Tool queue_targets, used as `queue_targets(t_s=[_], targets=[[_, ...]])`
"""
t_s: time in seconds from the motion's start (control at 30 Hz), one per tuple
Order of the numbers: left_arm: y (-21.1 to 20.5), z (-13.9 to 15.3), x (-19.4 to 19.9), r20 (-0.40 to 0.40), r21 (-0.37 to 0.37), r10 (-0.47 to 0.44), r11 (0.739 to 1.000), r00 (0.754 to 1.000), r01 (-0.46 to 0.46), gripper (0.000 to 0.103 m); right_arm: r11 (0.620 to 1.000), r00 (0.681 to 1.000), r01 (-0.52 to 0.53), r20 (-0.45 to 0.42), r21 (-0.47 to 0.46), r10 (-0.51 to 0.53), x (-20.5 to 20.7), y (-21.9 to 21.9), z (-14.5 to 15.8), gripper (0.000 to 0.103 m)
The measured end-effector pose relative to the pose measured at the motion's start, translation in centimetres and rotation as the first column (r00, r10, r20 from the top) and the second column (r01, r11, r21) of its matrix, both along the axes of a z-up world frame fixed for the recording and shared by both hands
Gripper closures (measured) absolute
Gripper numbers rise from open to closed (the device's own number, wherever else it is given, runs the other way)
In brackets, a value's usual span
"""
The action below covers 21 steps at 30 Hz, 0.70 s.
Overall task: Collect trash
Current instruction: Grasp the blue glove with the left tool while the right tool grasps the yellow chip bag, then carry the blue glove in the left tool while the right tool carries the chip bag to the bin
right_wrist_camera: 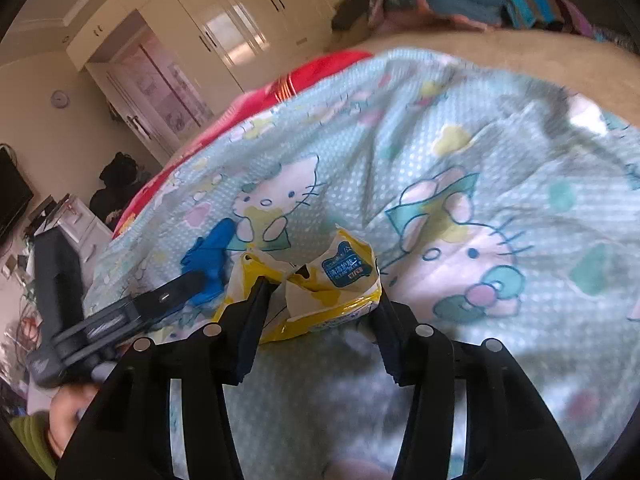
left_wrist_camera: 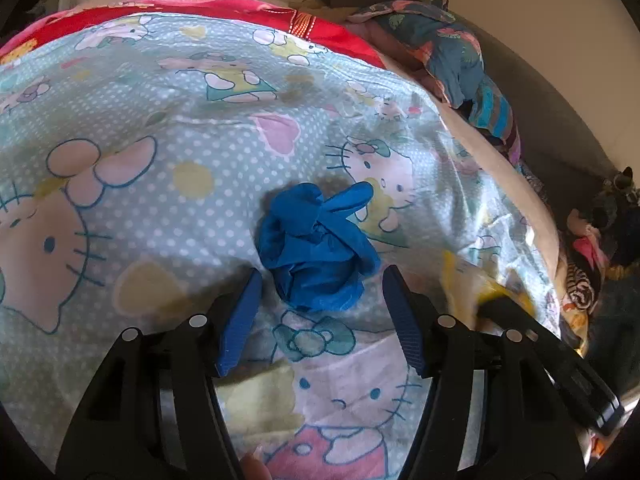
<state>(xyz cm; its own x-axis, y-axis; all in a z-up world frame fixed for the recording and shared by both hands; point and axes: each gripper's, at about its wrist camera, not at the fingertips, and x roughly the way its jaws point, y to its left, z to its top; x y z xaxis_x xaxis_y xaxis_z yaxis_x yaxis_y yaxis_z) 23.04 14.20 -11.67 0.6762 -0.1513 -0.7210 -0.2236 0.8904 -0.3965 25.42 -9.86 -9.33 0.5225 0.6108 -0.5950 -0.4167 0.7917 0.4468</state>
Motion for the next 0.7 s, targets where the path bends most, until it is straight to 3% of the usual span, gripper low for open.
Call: queue_targets(t_s=[0.07, 0.2, 0.33, 0.47, 0.7], targets=[[-0.2, 0.0, 0.2, -0.002, 0.021, 0.002, 1.0, 1.0, -0.002, 0.053, 0.999, 0.999, 0.032, 0.033, 0.014, -0.032, -1.5, -1.1, 0.6, 0.055], [-0.3, -0.2, 0.0, -0.012, 0.036, 0.02, 0.999, 1.0, -0.019, 0.088, 0.997, 0.995, 0.07, 0.068, 0.031, -0.072, -3.5, -2.8, 1.6, 0.055], [-1.0, 0.4, -1.1, 0.01, 0.011, -0.013, 1.0, 1.0, 0.013, 0.093, 0.997, 0.989, 0.079, 0.123, 0.012, -0.08, -5.3, -3.9, 3.0, 0.056], [-2.9, 2.3, -3.3, 0.084, 0.002, -0.066, 0.998, 0.994, 0.066, 0.093, 0.995, 0.983, 0.096, 0.157, 0.004, -0.095, -6.7, -4.9, 4.1, 0.056], [-7.3, 5.5, -6.8, 0.179, 0.014, -0.191, 0.981, 0.965, 0.191, 0.093, 0.988, 0.968, 0.153, 0.204, -0.014, -0.147, -8.5, -8.0, 5.7, 0.056]])
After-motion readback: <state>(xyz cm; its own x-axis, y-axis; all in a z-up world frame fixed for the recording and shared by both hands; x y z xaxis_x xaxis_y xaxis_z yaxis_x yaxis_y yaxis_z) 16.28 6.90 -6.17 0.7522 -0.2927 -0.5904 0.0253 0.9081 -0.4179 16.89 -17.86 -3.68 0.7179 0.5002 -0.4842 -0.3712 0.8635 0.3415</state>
